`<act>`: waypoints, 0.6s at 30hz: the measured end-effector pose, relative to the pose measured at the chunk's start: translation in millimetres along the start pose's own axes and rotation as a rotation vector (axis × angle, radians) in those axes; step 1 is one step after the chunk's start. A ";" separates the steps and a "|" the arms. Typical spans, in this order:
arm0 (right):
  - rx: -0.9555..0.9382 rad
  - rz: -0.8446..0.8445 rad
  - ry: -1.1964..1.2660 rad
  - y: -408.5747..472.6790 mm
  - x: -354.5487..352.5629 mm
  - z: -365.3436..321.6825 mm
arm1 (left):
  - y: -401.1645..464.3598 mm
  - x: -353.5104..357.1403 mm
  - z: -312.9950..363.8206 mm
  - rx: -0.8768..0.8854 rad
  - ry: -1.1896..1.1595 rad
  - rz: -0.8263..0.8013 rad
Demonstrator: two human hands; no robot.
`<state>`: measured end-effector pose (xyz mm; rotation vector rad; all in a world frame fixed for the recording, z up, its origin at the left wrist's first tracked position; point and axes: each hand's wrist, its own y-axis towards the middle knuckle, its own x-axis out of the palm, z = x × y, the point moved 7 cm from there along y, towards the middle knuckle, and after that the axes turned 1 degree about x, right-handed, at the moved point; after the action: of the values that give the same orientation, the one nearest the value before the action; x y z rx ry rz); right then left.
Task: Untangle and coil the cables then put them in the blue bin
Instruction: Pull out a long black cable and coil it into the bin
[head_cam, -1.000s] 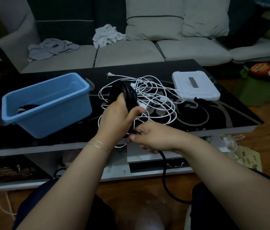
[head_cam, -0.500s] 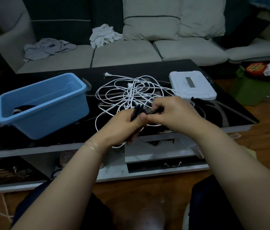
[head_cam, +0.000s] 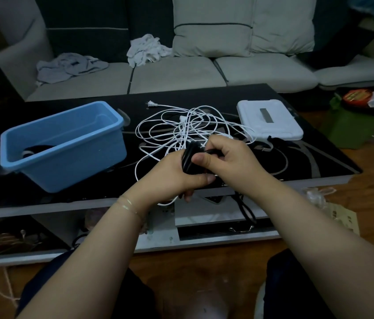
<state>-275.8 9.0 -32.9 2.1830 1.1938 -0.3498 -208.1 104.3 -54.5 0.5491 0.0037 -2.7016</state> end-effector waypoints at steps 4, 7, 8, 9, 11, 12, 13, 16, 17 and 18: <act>-0.020 0.032 -0.087 0.9 1.4 -2.9 | 0.2 -3.0 -0.1 -0.001 -0.038 0.036; -0.005 0.033 -0.114 3.5 -1.2 -1.9 | 0.3 -3.6 1.8 0.012 -0.047 0.037; -0.007 0.028 -0.104 4.5 -2.2 -2.1 | -0.3 -3.3 2.6 0.019 -0.064 0.024; -0.009 0.025 -0.084 5.5 -2.8 -2.1 | -1.3 -2.9 3.7 0.029 -0.084 0.008; 0.004 0.021 -0.005 8.6 -4.7 0.4 | -3.8 -3.0 5.7 0.053 -0.119 -0.021; 0.023 0.014 0.053 10.3 -5.5 2.4 | -5.0 -3.0 6.9 0.064 -0.126 -0.032; 0.043 -0.002 0.104 12.2 -5.9 5.2 | -6.0 -2.9 6.9 0.070 -0.132 -0.037; 0.058 -0.093 0.202 14.2 -1.3 11.2 | -7.9 -1.5 3.6 0.048 -0.192 -0.047; 0.063 -0.118 0.242 14.1 -0.3 13.6 | -8.2 -1.2 2.7 0.044 -0.226 -0.051; 0.074 -0.126 0.267 14.9 -1.0 16.9 | -8.7 -2.2 2.4 0.044 -0.272 -0.050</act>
<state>-263.0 -8.3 -39.6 2.2765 1.4889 -0.1596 -210.3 113.0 -52.0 0.1926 -0.1159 -2.8089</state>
